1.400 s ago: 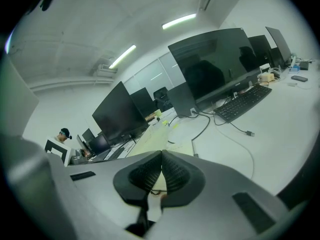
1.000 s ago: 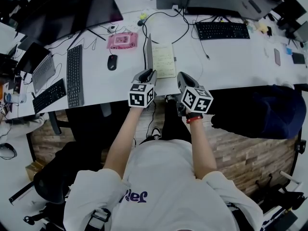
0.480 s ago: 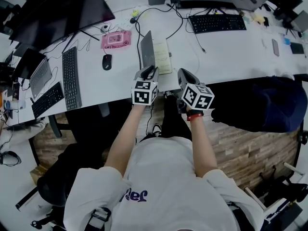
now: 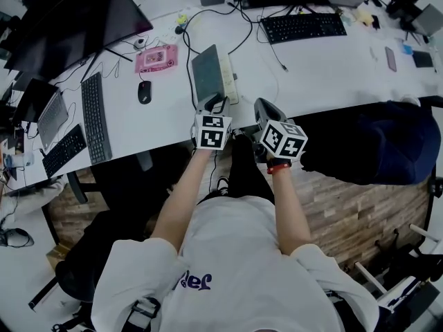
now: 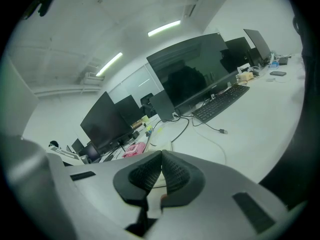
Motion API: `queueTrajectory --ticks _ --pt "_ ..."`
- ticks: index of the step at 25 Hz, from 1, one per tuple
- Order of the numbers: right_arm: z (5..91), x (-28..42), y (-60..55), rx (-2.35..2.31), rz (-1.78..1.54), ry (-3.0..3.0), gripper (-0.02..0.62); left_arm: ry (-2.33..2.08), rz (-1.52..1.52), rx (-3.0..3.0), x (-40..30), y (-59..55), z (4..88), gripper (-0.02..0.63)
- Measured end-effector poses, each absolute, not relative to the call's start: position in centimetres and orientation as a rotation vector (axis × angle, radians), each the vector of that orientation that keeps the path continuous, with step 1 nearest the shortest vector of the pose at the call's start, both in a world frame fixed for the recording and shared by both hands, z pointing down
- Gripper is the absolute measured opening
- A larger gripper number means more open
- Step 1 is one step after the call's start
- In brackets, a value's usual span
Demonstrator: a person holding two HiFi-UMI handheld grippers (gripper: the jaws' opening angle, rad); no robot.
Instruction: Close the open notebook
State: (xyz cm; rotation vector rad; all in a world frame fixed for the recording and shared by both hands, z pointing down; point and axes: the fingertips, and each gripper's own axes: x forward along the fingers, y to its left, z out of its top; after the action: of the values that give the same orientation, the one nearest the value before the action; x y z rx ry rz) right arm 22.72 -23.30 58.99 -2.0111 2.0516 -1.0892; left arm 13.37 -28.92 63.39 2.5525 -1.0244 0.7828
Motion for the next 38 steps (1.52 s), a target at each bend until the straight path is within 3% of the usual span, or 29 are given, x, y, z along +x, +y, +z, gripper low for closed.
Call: queueTrajectory --ticks 24,38 --pt "62.8 26.6 -22.2 -2.045 -1.187 1.971 0.014 -1.039 1.089 2.532 17.9 -28.6 71.8 0.123" --pt "61.8 25.9 -21.2 -2.037 -1.158 1.971 0.015 -0.946 1.043 2.517 17.8 -27.9 71.4 0.136"
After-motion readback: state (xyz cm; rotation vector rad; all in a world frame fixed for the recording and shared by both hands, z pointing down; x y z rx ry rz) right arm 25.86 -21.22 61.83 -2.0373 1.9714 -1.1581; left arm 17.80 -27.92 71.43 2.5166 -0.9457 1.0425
